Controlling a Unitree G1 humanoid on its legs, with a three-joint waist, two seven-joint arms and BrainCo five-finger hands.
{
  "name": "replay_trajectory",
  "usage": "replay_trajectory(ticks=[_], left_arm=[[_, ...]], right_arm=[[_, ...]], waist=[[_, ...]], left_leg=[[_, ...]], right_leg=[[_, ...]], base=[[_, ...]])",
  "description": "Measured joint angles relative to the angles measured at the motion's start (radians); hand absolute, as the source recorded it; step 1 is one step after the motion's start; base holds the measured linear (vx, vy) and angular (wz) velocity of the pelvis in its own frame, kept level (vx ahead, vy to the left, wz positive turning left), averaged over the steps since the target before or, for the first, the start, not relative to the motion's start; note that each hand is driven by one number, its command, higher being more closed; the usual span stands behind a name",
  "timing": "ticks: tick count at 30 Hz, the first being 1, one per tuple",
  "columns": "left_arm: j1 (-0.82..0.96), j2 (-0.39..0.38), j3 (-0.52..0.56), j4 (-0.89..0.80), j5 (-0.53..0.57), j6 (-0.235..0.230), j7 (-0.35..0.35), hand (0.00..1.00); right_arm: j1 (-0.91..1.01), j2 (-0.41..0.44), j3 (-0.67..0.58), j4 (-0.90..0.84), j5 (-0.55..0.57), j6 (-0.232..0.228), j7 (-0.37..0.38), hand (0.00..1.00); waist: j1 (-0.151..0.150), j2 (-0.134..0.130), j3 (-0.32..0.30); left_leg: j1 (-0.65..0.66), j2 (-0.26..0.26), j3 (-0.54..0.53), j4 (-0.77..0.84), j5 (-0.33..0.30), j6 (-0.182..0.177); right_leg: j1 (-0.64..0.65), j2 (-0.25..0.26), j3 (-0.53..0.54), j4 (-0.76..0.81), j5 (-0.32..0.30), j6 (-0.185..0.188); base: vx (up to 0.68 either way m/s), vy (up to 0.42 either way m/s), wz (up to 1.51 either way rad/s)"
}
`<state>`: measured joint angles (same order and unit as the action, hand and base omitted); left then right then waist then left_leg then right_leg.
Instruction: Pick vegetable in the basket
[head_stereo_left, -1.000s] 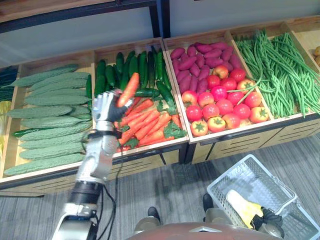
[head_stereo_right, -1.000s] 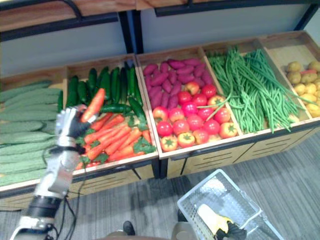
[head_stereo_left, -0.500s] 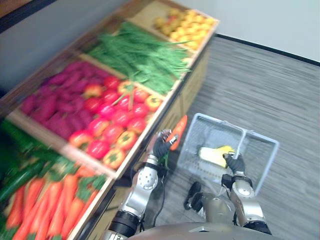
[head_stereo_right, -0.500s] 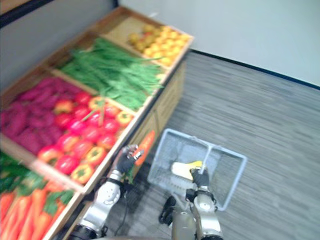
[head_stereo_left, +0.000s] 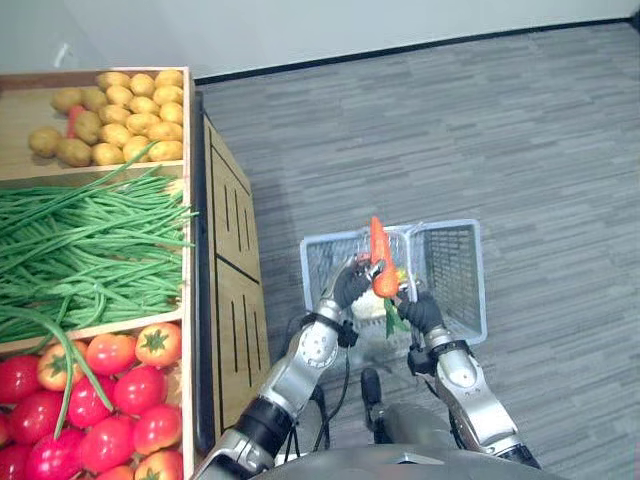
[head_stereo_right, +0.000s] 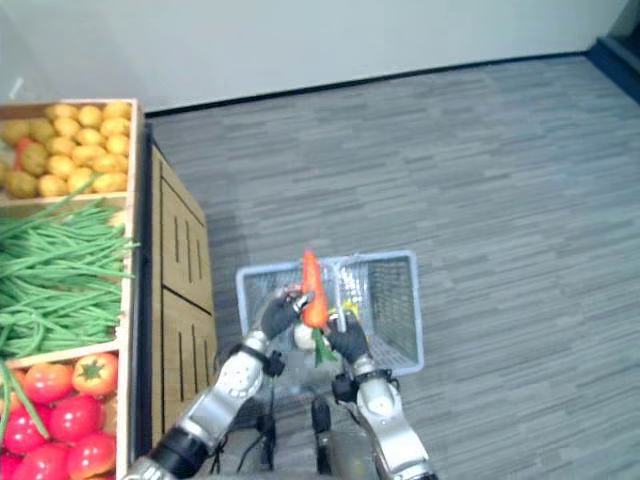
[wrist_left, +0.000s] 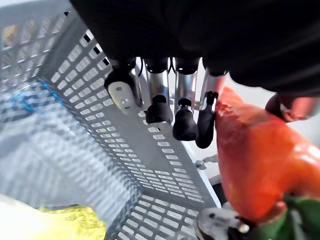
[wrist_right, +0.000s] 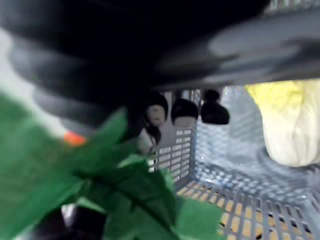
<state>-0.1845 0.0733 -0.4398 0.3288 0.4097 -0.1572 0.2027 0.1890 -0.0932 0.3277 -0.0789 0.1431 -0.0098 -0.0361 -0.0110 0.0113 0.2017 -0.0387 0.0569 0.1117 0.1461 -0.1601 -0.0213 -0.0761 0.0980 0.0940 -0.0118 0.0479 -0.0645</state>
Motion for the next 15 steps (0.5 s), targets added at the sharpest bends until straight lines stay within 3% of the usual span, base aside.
replay_trajectory(ticks=[5, 6, 10, 15], left_arm=[[0.026, 0.023, -0.030, 0.061, 0.003, 0.028, -0.006, 1.00], [0.034, 0.023, -0.032, 0.064, 0.003, 0.031, -0.006, 0.00], [0.085, 0.020, -0.030, 0.065, 0.003, 0.044, -0.005, 0.00], [0.126, 0.014, 0.029, 0.065, 0.003, 0.066, 0.001, 0.00]], right_arm=[[0.043, 0.000, 0.003, -0.021, 0.066, 0.000, 0.035, 1.00], [0.051, 0.001, 0.003, -0.021, 0.075, 0.000, 0.036, 1.00], [0.094, 0.006, -0.018, -0.022, 0.115, 0.000, 0.035, 1.00], [0.162, 0.060, -0.168, 0.023, 0.113, 0.000, 0.020, 1.00]], waist=[[-0.007, -0.011, -0.010], [-0.008, -0.011, -0.010], [-0.025, -0.014, -0.023], [-0.025, -0.014, -0.033]], left_leg=[[0.047, -0.019, 0.046, -0.034, 0.013, 0.008], [0.054, -0.023, 0.046, -0.040, 0.018, 0.009], [0.056, -0.044, 0.040, -0.052, 0.031, 0.019], [0.057, -0.060, 0.018, -0.074, 0.039, 0.032]], right_leg=[[0.021, -0.015, 0.041, -0.028, 0.019, 0.028], [0.024, -0.019, 0.041, -0.029, 0.020, 0.030], [0.032, -0.042, 0.038, -0.052, 0.030, 0.044], [0.032, -0.058, 0.024, -0.060, 0.027, 0.053]], base=[[0.08, 0.116, -0.39], [0.04, 0.121, -0.13], [0.00, 0.087, 0.01], [-0.04, 0.058, 0.12]])
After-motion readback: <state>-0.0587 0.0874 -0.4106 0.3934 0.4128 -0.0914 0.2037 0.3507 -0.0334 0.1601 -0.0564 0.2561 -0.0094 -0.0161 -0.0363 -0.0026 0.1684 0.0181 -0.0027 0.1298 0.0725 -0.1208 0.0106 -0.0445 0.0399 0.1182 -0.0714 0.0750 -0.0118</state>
